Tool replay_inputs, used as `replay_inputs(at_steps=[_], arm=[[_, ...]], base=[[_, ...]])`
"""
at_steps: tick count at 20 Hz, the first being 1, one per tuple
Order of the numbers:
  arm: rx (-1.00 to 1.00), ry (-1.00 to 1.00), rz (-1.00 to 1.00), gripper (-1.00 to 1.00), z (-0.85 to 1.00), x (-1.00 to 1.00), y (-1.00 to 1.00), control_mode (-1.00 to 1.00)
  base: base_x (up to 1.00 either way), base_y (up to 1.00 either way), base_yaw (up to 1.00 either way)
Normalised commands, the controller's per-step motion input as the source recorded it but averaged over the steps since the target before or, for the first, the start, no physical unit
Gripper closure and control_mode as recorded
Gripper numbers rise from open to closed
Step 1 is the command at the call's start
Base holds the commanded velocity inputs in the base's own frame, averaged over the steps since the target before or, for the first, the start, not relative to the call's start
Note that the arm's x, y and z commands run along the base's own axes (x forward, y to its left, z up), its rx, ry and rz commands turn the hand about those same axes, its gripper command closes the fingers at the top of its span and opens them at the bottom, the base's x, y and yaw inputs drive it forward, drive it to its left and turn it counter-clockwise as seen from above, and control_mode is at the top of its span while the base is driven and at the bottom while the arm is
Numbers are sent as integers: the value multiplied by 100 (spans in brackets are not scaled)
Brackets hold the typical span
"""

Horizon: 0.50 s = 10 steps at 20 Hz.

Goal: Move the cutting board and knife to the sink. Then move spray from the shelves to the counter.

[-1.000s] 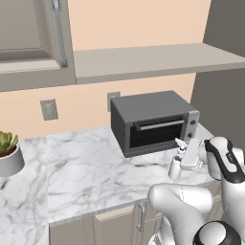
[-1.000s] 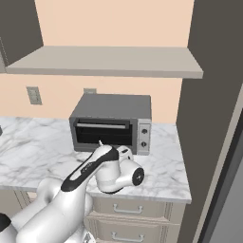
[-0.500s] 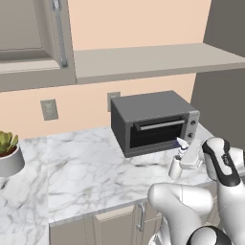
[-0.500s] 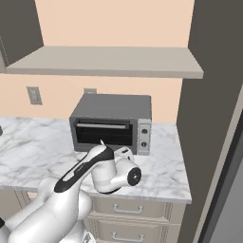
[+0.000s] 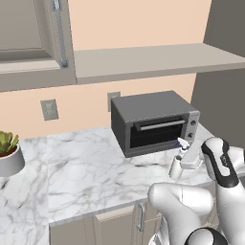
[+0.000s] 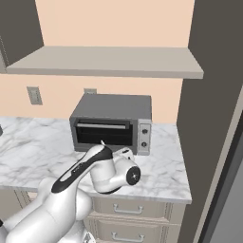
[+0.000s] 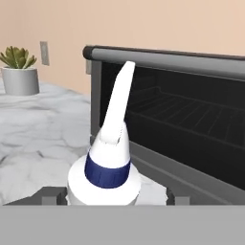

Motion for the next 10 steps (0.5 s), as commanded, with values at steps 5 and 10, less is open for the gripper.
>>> replay_inputs(at_steps=[5,10], arm=[[-7,0,-6,-100,-33,0,35,-100],[-5,0,-6,-100,-33,0,34,-100]], base=[[0,0,0],[0,0,0]])
